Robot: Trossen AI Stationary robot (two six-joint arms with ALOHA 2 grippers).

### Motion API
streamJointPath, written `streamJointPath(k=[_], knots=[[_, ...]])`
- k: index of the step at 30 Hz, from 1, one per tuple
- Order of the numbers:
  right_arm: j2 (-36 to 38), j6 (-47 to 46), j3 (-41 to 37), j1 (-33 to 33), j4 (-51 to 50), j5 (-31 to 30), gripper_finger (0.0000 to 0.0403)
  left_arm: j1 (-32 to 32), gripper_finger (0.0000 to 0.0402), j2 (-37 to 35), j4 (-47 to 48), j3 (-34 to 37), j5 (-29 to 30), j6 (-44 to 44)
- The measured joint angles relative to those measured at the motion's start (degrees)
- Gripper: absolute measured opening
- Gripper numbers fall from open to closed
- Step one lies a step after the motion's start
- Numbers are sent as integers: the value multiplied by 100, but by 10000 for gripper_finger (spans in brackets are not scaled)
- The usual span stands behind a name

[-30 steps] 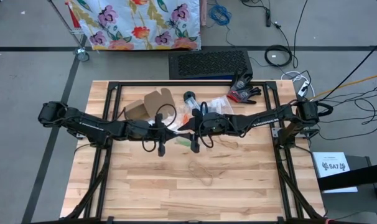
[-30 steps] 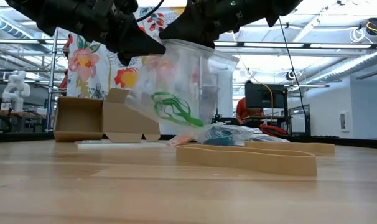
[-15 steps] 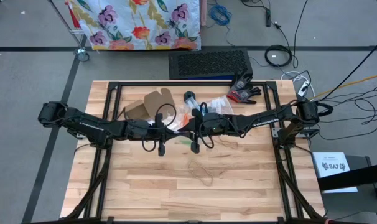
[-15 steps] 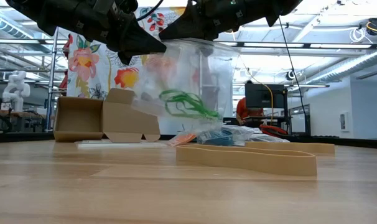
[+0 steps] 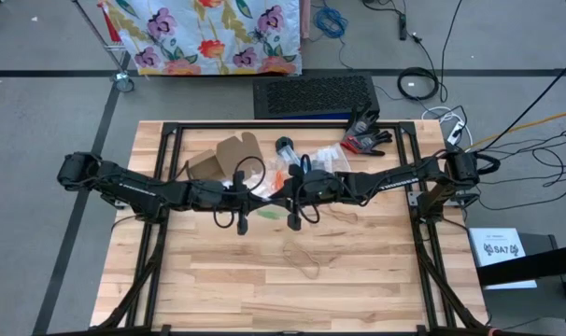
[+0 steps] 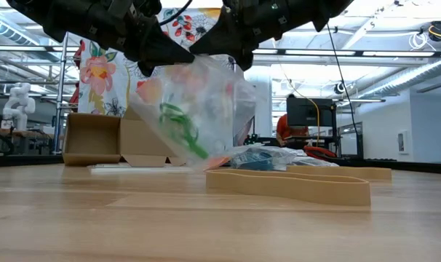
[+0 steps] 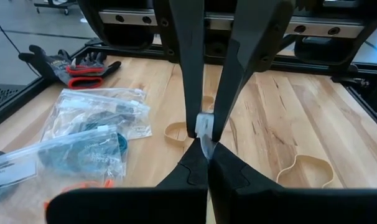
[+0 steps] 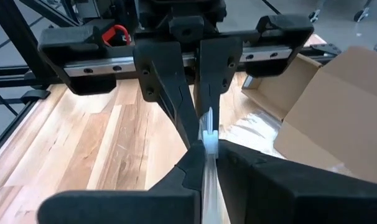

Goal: Sort rubber bands
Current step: Close the transparent zip bag

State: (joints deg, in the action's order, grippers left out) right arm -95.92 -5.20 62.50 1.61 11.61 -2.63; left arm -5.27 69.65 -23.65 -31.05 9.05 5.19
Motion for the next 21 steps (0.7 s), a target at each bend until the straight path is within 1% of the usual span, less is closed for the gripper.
streamJointPath(k=[14, 21], knots=[[5, -243, 7, 137, -642, -42, 17, 7, 0, 0, 62, 4, 43, -149], [5, -623, 2, 235, -1383, -33, 18, 76, 0, -147, -2, 4, 86, -146]])
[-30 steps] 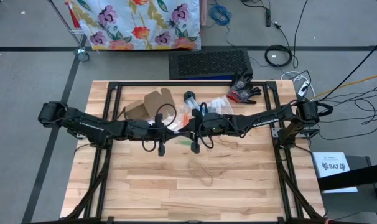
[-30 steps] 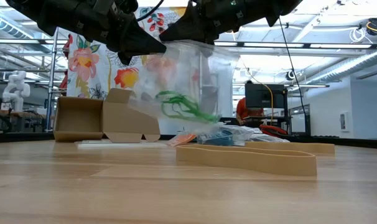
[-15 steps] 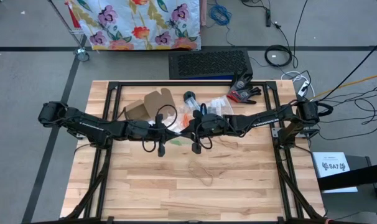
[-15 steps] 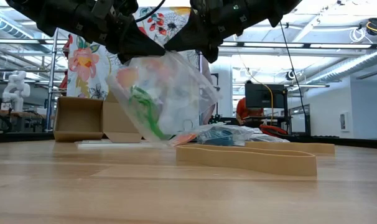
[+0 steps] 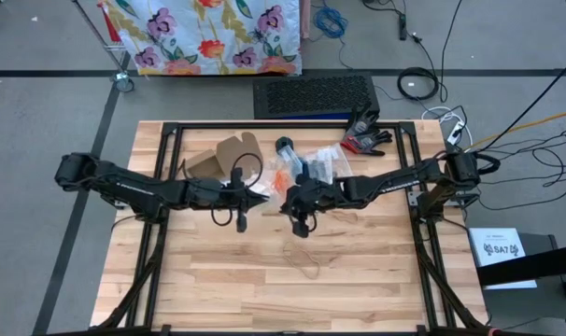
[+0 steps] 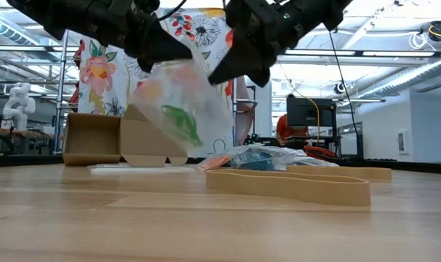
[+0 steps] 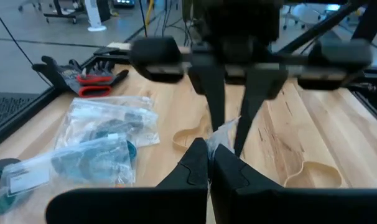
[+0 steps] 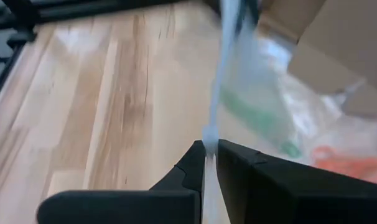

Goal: Sort rubber bands
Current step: Close the transparent zip bag

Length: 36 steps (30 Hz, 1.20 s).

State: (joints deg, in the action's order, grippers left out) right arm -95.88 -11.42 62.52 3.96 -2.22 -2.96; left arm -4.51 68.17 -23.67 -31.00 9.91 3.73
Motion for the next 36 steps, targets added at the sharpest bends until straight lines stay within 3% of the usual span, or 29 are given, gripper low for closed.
streamJointPath(k=[11, 18, 27, 36], knots=[[0, -407, -2, 290, -946, -5, 18, 1, 0, -450, 107, 0, 0, -114], [-5, -97, -13, 288, -712, 35, 25, 8, 0, -441, 267, -6, 20, 43], [-8, 292, -11, -1, 450, -38, 110, -13, 0, -430, 703, -7, -35, 350], [-7, 171, -11, -246, 232, -2, 164, -40, 0, -423, 943, -7, -95, 489]])
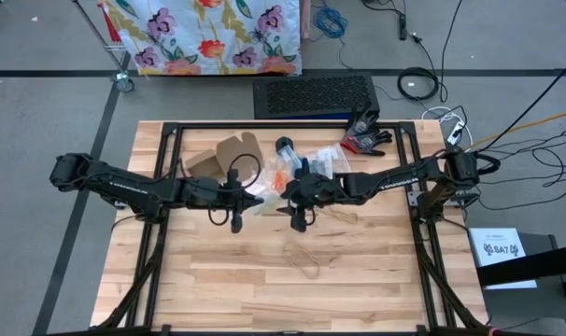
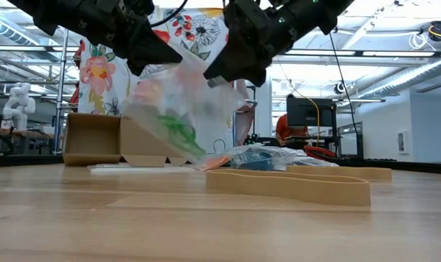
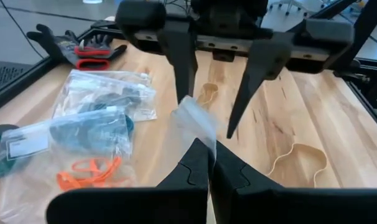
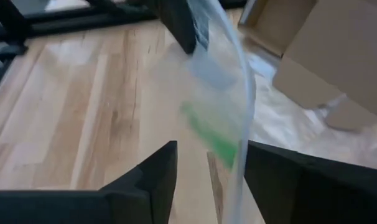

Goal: Sort rubber bands
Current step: Close the transparent zip bag

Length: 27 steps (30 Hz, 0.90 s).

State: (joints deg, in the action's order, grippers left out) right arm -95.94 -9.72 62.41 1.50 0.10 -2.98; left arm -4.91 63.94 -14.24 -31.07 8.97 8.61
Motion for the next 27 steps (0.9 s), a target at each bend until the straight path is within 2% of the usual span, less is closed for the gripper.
streamJointPath(k=[3, 6, 12, 15, 19, 22, 27], knots=[[0, -9, 0, -35, 225, 0, 164, 0, 0, 0, -5, 0, -23, 3], [0, 48, 2, -82, 241, -7, 141, 0, 0, 0, -106, 0, -28, 3], [0, 336, 2, -81, 124, -11, 15, 0, 21, 0, -159, 0, -32, -5], [0, 195, 2, -140, 122, -7, 8, 0, 41, 0, -169, 0, -28, 3], [0, -89, 4, -357, -111, -13, 2, 2, 82, 0, -173, 0, 268, 3], [0, -352, 5, -623, -486, -249, 1, 3, 113, 0, -121, 0, 478, -14], [2, -474, 7, -1292, -1258, -479, 0, 0, 130, 0, -77, 0, 529, 0]])
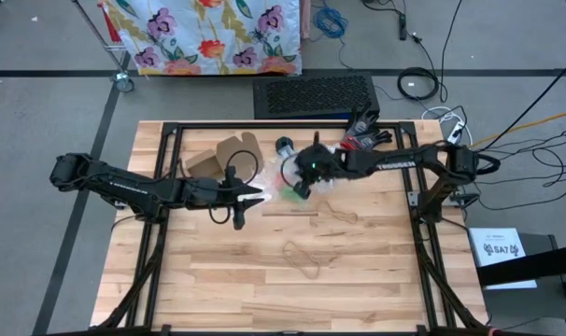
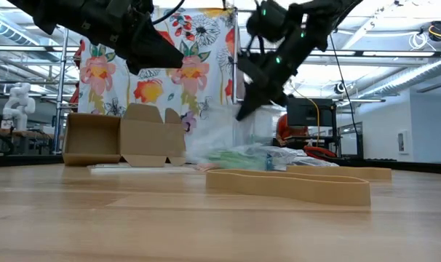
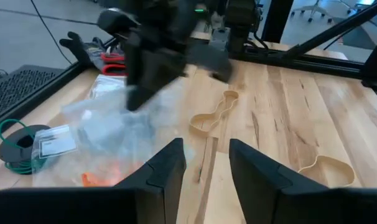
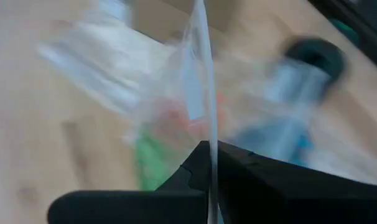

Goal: Sort rubber bands
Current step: Close the transparent zip bag, then open the transparent zip bag

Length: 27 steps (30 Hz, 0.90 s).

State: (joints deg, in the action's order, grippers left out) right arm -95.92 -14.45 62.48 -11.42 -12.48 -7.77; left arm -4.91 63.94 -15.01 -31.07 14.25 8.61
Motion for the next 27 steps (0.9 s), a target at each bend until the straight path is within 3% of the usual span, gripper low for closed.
streamJointPath(k=[8, 17, 22, 27], knots=[[0, 463, -74, -833, -292, 45, 13, 42, 131, 0, 487, 297, 776, 286], [0, 657, -393, -1139, -296, 31, 117, 237, 131, 0, -22, 1631, 857, 1745], [0, 736, -404, -1340, -363, 27, 172, 453, 132, 104, 112, 1999, 881, 2200], [85, 816, -404, -1379, -320, 70, 196, 758, 132, 414, 77, 2081, 903, 2224]])
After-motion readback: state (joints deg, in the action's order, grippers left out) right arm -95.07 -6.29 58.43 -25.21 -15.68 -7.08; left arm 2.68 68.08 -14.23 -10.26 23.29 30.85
